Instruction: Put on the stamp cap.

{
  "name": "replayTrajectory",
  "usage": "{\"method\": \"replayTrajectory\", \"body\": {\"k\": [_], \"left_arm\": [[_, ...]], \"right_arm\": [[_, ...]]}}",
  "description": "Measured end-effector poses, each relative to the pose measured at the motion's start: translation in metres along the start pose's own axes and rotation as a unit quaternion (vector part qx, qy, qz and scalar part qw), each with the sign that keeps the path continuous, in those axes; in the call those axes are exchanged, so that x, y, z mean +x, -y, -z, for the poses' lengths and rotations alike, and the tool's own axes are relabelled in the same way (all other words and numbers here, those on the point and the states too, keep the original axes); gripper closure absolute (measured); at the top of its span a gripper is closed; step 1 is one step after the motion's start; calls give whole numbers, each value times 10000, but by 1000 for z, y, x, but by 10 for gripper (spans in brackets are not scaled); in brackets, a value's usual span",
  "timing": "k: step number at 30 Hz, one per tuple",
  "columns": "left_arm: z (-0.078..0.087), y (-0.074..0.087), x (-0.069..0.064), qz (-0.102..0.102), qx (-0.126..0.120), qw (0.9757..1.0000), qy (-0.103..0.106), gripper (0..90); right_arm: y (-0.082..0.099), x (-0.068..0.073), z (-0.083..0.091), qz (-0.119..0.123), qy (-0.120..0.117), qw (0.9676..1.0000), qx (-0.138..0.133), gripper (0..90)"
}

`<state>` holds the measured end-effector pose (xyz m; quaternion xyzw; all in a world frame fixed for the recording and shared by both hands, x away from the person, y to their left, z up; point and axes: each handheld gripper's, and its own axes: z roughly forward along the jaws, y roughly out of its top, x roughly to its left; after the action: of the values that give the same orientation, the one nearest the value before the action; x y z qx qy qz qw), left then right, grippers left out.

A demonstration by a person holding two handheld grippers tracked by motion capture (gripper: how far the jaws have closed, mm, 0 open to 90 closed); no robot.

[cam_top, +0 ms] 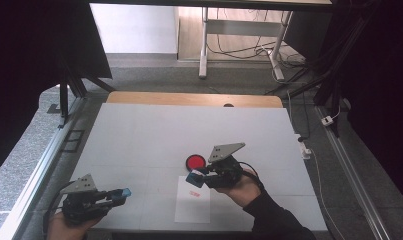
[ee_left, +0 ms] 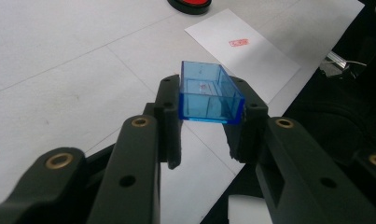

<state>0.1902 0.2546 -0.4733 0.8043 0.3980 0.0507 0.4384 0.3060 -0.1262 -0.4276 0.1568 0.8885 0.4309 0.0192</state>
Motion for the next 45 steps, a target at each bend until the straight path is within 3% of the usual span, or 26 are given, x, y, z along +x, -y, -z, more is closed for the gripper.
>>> {"method": "replayTrajectory", "body": {"k": [16, 24, 35, 45], "left_arm": [[-11, -13, -4, -306, 5, 9993, 214, 683], [-22, -24, -5, -495, 1, 9980, 381, 683], [-46, -44, -9, -854, 106, 9917, 960, 683], [-63, -63, -13, -1031, 67, 9850, 1379, 684]], "right_arm": [[-3, 1, 8, 149, -100, 9998, -92, 700], [-4, -2, 11, 32, -103, 9998, -182, 701], [-8, -1, 15, 67, -215, 9995, -229, 701], [-12, 0, 21, 98, -284, 9990, -317, 701]]}}
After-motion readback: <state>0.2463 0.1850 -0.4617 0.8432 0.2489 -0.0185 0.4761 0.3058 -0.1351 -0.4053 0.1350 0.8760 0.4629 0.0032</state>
